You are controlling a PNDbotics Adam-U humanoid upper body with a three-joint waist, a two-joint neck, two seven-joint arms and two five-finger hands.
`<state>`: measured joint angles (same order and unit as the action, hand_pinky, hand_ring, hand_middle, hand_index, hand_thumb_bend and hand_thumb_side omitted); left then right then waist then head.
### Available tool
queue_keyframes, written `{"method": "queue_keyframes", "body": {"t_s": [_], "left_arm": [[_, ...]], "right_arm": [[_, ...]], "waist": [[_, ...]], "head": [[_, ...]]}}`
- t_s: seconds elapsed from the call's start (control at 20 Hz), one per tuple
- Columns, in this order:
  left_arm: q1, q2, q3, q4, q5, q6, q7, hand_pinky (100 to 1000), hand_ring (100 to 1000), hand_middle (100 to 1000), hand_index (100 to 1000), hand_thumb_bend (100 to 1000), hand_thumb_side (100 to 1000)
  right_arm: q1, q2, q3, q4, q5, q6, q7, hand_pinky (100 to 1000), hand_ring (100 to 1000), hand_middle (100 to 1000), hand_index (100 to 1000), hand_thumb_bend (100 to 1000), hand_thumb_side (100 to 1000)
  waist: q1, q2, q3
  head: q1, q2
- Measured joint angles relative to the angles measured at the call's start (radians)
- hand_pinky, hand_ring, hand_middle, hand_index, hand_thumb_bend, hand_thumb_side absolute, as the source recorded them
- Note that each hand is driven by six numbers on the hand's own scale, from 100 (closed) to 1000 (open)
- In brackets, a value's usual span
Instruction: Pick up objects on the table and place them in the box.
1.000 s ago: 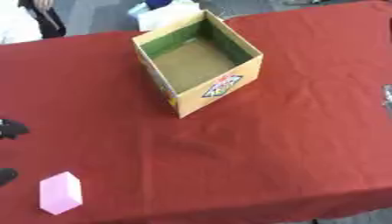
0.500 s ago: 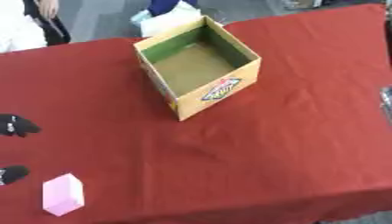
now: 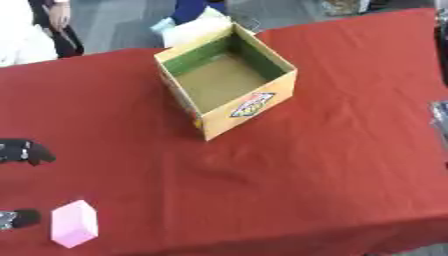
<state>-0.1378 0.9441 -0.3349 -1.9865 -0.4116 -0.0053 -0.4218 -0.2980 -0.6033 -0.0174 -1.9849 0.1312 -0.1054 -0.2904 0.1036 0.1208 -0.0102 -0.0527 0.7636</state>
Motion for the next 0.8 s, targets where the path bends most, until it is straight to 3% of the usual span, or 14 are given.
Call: {"method": "queue_keyframes", "body": {"t_s": [0.5,0.8], "left_arm": [[-0.001,-0.054,-0.024,0.000,-0.061,0.025,-0.026,797,793,802,874,621,794],[0.039,-0.074,-0.023,0.000,-0.072,0.057,-0.009,796,790,797,871,626,779]], "right_arm": [[0.008,0.000,0.000,0.000,0.000,0.000,0.000,877,836,804,856,216,1000],[0.018,0.000,0.000,0.000,0.000,0.002,-0.002,877,836,803,856,212,1000]], "waist": [[0.000,-0.004,0.000],[0.007,-0.006,0.009]], "head": [[0.002,0.000],[-0.002,0.000]]}}
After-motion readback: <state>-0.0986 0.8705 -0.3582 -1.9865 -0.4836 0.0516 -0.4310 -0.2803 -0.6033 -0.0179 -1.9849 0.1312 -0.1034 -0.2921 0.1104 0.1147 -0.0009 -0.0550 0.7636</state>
